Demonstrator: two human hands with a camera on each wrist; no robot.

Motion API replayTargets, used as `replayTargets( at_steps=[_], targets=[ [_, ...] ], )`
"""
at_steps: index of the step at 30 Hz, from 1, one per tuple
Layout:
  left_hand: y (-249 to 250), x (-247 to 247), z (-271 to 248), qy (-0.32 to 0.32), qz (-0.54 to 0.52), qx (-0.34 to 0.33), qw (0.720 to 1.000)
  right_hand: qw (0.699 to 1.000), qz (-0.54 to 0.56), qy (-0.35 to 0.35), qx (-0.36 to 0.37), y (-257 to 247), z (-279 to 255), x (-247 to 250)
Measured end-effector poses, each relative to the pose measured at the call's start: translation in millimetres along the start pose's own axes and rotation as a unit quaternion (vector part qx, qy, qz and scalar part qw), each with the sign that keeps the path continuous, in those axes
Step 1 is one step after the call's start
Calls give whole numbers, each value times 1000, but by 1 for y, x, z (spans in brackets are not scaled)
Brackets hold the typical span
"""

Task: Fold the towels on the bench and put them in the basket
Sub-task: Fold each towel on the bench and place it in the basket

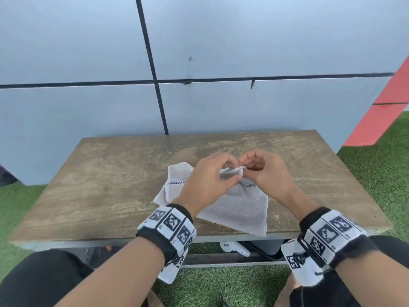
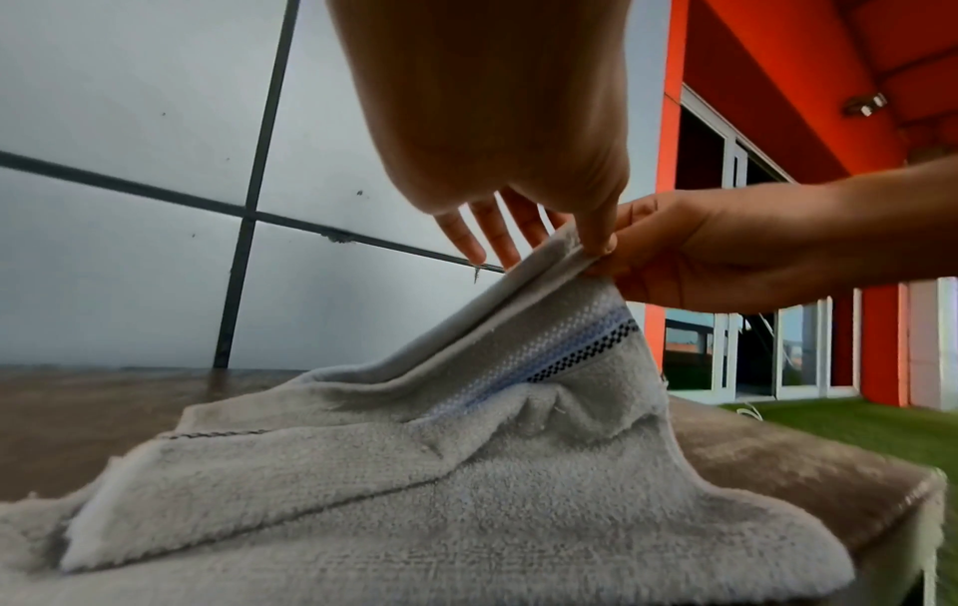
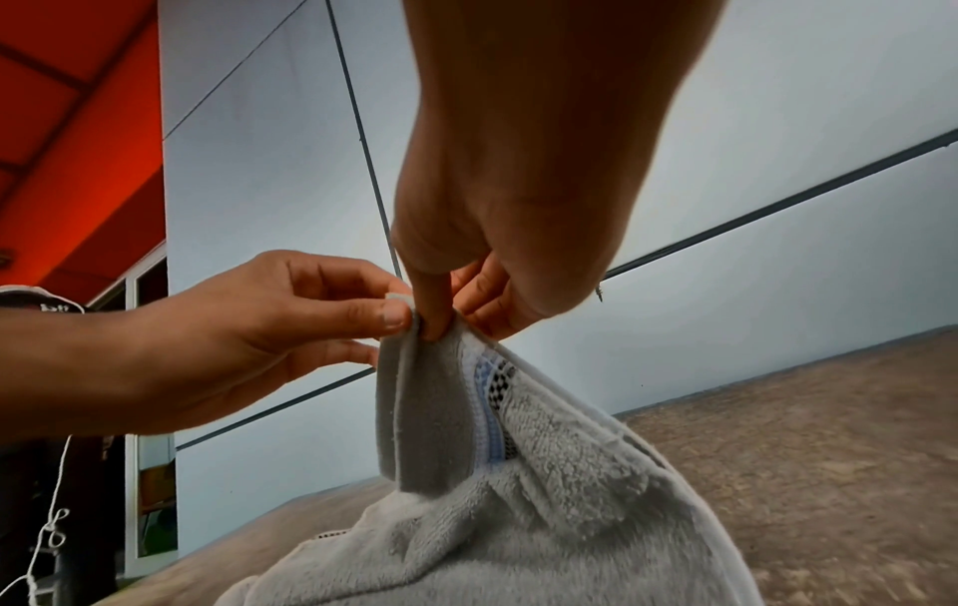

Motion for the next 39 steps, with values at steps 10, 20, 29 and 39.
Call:
replayTargets(
  at_steps=[10,20,29,39],
  targets=[
    [-19,9,-17,86,-128,126,980,999,11,24,37,-10,-20,-2],
    [-25,10,-14,65,-162,159,972,998,-13,27,54,1,-14,-5],
    [-32,5,-9,58,-179,175,966,998,7,31,50,6,-12,-1],
    [-23,-5,-7,28,-178,134,975,997,-52,49,18,-2,-5,0]
  ],
)
Point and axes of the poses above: each hand's wrist, its own z-axis towards the middle knuckle, its own x-axis out of the back of the hand, y = z × x, the point moved 9 cm from there along z, towards the middle knuckle, and after that the axes turned 10 degrees about -z, right-handed, at the moved point
